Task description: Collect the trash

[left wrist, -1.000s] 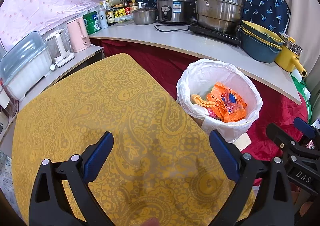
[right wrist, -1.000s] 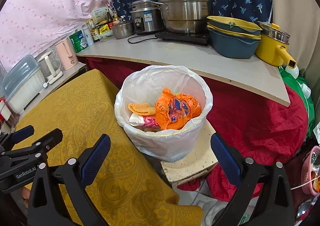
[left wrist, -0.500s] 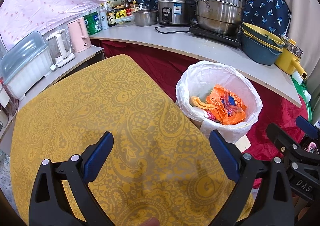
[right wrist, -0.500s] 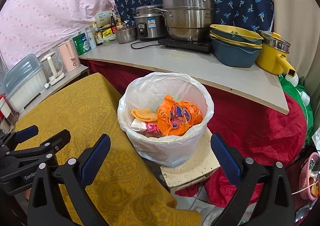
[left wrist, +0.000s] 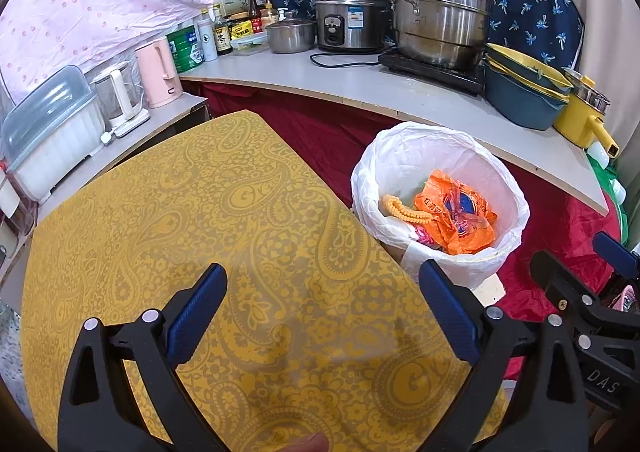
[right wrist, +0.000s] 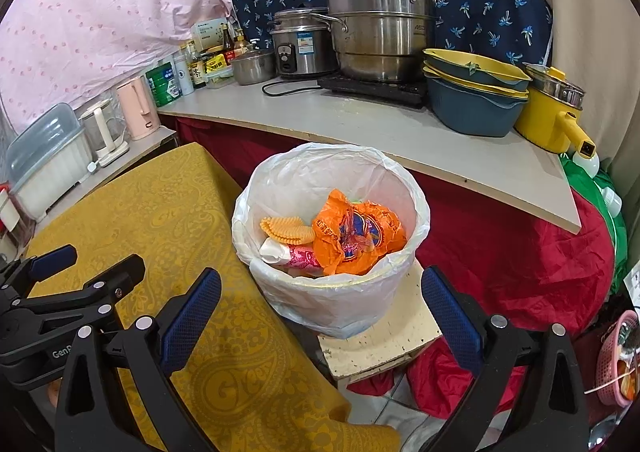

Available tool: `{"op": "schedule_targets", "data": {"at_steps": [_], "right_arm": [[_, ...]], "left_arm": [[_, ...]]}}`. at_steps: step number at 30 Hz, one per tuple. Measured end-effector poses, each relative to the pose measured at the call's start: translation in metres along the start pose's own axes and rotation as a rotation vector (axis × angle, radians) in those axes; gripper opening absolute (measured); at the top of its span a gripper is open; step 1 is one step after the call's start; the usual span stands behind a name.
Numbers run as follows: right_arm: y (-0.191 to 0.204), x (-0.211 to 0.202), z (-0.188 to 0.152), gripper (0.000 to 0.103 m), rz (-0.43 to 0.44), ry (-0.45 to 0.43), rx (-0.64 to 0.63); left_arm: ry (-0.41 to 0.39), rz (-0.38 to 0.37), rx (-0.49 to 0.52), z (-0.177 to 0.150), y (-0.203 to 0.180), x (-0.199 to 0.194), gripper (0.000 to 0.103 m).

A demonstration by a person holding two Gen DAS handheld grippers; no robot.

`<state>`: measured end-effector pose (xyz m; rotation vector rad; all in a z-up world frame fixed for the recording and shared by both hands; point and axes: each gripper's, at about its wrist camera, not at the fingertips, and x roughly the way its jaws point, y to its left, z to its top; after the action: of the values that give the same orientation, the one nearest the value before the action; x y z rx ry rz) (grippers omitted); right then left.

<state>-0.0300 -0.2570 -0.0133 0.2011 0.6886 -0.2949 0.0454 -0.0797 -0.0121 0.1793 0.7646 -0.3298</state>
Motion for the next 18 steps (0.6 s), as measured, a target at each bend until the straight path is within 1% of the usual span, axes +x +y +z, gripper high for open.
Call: {"op": "schedule_targets", "data": {"at_steps": [5, 16, 18], "right_arm": [[-0.001, 0.001, 0.0, 0.097, -0.001, 0.003, 0.0], [-0.002, 0.016, -0.001, 0.097, -0.005, 0.013, -0.001], [-0.003, 0.017, -0.002, 0.097, -0.007, 0.016, 0.0]], "left_arm": [[-0.006, 0.012, 0.005, -0.001, -0.003, 0.004, 0.092], [0.011, 0.025, 0.004, 0.0, -0.005, 0.017, 0.092], [0.007, 0.042, -0.002, 0.0, -0.005, 0.019, 0.092]]}}
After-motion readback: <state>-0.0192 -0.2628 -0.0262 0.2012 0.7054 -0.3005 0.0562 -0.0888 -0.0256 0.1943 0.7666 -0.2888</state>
